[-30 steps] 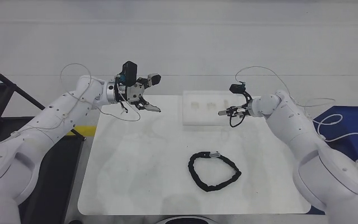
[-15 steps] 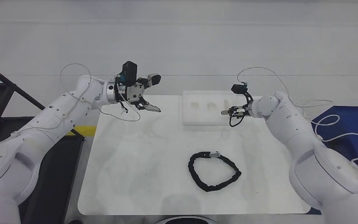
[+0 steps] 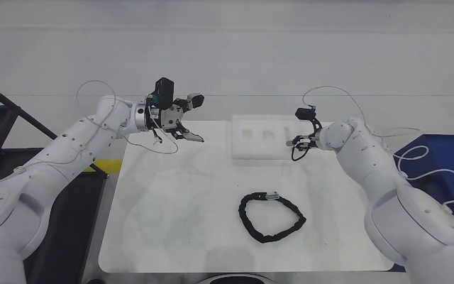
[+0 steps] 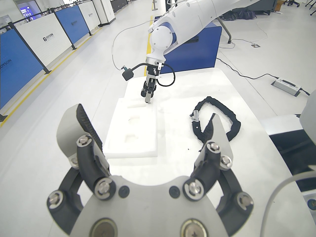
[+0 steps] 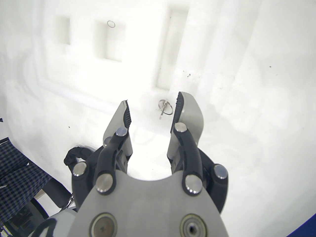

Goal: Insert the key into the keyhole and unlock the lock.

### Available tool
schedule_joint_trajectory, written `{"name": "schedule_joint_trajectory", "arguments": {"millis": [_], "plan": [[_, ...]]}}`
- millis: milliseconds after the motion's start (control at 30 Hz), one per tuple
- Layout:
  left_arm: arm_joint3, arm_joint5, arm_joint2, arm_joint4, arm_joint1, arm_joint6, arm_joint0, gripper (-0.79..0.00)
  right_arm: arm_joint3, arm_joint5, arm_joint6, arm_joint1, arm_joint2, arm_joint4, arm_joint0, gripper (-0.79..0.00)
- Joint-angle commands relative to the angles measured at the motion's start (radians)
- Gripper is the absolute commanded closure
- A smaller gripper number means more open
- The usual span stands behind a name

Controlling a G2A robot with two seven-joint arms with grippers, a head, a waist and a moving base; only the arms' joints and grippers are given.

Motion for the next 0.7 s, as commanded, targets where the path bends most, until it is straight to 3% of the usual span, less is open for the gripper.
{"name": "schedule_joint_trajectory", "arguments": {"millis": [0, 367, 667], "plan": [[0.000, 0.000, 0.000, 0.000, 0.000, 0.000, 0.000, -0.785, 0.001, 0.008, -0.001, -0.002, 0.001, -0.005, -0.001, -0.305], [0.000, 0.000, 0.000, 0.000, 0.000, 0.000, 0.000, -0.785, 0.012, 0.039, -0.015, -0.009, 0.016, -0.024, -0.008, -0.185], [0.000, 0.000, 0.000, 0.000, 0.000, 0.000, 0.000, -0.785, 0.019, 0.072, -0.034, -0.014, 0.026, -0.043, -0.013, -0.160]]}}
